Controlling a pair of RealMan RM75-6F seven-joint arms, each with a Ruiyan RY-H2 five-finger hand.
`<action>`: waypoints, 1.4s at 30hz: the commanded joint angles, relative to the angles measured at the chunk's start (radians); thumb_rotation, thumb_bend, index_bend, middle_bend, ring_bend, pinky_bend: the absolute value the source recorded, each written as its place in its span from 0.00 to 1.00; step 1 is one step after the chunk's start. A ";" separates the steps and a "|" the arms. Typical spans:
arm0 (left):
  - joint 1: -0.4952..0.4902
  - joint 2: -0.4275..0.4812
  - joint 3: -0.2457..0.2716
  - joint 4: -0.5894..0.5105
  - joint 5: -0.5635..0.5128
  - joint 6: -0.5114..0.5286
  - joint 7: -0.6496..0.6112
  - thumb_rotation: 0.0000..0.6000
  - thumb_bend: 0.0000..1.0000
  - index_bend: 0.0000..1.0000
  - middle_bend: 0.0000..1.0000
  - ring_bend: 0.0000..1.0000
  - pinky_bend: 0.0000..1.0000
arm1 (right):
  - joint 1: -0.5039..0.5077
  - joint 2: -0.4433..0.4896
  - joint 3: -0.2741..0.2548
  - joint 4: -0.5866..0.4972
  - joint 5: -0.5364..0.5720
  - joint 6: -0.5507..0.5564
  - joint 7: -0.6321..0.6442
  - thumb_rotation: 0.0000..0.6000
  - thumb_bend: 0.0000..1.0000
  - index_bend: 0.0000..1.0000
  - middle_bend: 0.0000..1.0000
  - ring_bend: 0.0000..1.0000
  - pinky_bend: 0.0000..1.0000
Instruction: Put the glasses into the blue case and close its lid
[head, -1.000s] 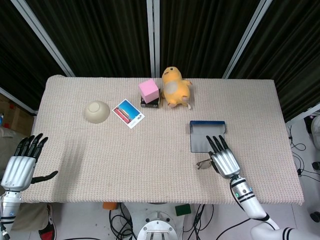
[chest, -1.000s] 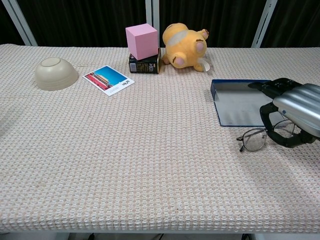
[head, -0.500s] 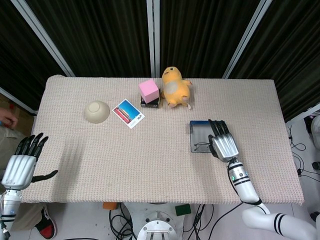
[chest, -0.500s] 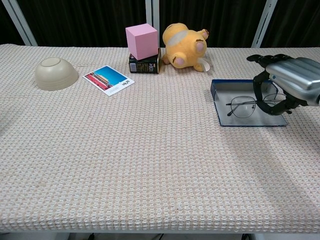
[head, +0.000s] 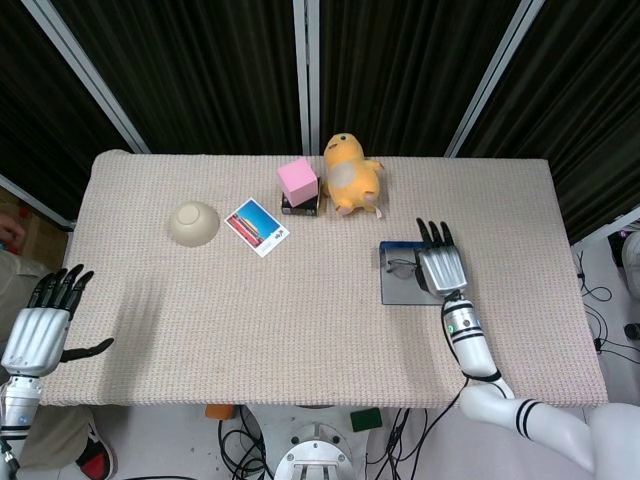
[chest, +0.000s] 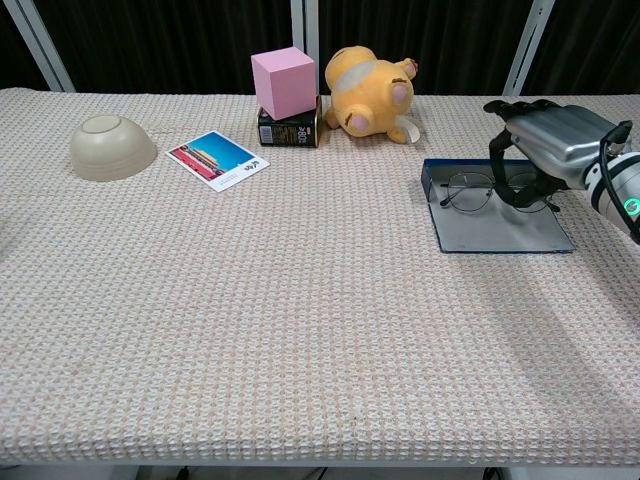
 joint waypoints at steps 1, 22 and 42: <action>-0.002 -0.001 0.000 0.004 -0.002 -0.004 0.000 0.70 0.02 0.06 0.00 0.00 0.07 | 0.025 -0.022 0.010 0.042 0.022 -0.016 -0.014 1.00 0.49 0.73 0.00 0.00 0.00; -0.012 -0.005 0.001 0.019 -0.015 -0.030 -0.001 0.71 0.02 0.06 0.00 0.00 0.07 | 0.093 -0.097 -0.010 0.200 0.020 -0.036 -0.016 1.00 0.48 0.64 0.00 0.00 0.00; -0.022 -0.012 0.004 0.010 -0.009 -0.037 0.020 0.71 0.02 0.09 0.00 0.00 0.07 | -0.013 0.026 -0.108 -0.002 -0.061 0.076 0.027 1.00 0.46 0.35 0.00 0.00 0.00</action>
